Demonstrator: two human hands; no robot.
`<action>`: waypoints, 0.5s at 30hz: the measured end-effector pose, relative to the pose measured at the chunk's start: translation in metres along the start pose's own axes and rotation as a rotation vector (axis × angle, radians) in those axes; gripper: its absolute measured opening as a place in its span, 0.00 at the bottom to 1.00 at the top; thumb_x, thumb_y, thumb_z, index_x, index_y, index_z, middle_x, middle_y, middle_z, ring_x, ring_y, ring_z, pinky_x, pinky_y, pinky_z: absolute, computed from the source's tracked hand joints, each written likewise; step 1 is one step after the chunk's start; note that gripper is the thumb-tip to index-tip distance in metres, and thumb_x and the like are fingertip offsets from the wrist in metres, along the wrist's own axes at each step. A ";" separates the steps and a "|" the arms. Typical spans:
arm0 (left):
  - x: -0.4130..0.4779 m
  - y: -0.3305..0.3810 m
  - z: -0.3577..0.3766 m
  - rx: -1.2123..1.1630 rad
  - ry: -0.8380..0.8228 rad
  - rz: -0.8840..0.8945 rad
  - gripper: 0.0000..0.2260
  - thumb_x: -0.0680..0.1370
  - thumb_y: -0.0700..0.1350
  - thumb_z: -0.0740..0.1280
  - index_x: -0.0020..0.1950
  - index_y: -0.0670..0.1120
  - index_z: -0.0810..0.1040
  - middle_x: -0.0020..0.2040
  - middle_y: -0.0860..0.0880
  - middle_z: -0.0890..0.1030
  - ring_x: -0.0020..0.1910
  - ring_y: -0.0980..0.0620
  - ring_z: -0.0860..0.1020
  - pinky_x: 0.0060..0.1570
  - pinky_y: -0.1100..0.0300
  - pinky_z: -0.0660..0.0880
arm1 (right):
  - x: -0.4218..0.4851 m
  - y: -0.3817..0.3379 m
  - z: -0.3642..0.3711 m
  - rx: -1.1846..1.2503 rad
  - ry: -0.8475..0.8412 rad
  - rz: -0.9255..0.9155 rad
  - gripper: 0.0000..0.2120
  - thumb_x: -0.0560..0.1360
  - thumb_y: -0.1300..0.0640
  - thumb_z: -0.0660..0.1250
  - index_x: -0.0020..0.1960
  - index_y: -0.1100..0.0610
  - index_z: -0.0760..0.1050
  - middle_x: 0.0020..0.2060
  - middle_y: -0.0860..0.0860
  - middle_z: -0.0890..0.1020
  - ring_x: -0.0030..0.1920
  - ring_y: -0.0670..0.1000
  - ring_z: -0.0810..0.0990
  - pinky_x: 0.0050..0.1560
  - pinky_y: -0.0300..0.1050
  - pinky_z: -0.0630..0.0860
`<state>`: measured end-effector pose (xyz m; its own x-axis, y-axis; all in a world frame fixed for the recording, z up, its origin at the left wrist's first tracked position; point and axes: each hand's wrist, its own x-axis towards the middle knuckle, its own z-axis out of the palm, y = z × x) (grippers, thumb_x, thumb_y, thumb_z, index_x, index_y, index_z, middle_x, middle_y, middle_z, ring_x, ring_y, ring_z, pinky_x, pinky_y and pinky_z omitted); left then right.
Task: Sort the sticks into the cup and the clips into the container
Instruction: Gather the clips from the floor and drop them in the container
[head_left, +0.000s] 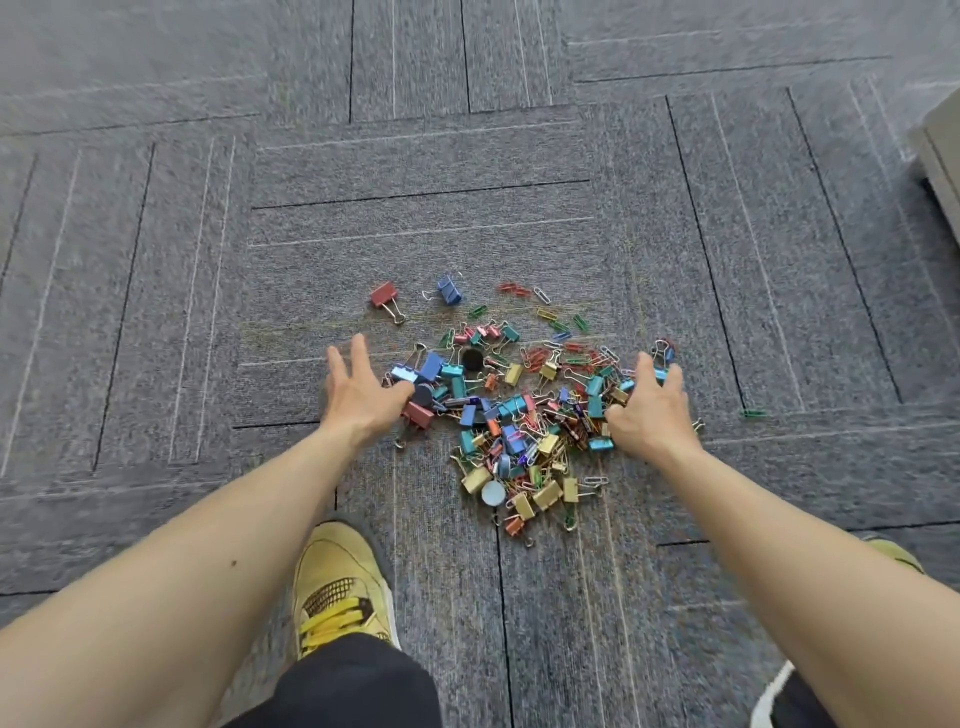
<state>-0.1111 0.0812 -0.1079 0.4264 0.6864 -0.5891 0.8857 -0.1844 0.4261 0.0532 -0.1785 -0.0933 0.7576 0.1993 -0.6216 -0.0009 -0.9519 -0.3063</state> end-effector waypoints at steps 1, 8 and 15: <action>0.004 0.000 0.003 -0.012 -0.022 0.016 0.42 0.77 0.52 0.68 0.79 0.56 0.39 0.79 0.49 0.34 0.79 0.41 0.43 0.74 0.36 0.51 | 0.005 0.000 0.000 0.002 -0.021 0.000 0.38 0.78 0.61 0.60 0.81 0.51 0.43 0.79 0.59 0.41 0.79 0.62 0.48 0.76 0.60 0.55; 0.027 0.011 0.017 0.057 -0.043 0.142 0.44 0.77 0.56 0.66 0.79 0.54 0.34 0.78 0.51 0.32 0.78 0.49 0.36 0.75 0.42 0.40 | 0.027 -0.021 -0.002 -0.026 -0.090 -0.145 0.36 0.79 0.60 0.60 0.80 0.53 0.45 0.80 0.53 0.40 0.79 0.57 0.47 0.76 0.57 0.56; 0.060 0.036 0.006 0.011 0.016 0.218 0.42 0.79 0.54 0.64 0.78 0.51 0.34 0.79 0.51 0.34 0.78 0.52 0.37 0.76 0.43 0.42 | 0.042 -0.055 0.003 -0.072 -0.181 -0.365 0.34 0.80 0.60 0.58 0.81 0.55 0.45 0.80 0.50 0.41 0.80 0.52 0.45 0.76 0.51 0.53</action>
<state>-0.0528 0.1121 -0.1321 0.6053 0.6402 -0.4730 0.7747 -0.3374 0.5348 0.0831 -0.1172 -0.1054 0.5726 0.5583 -0.6003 0.2970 -0.8238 -0.4829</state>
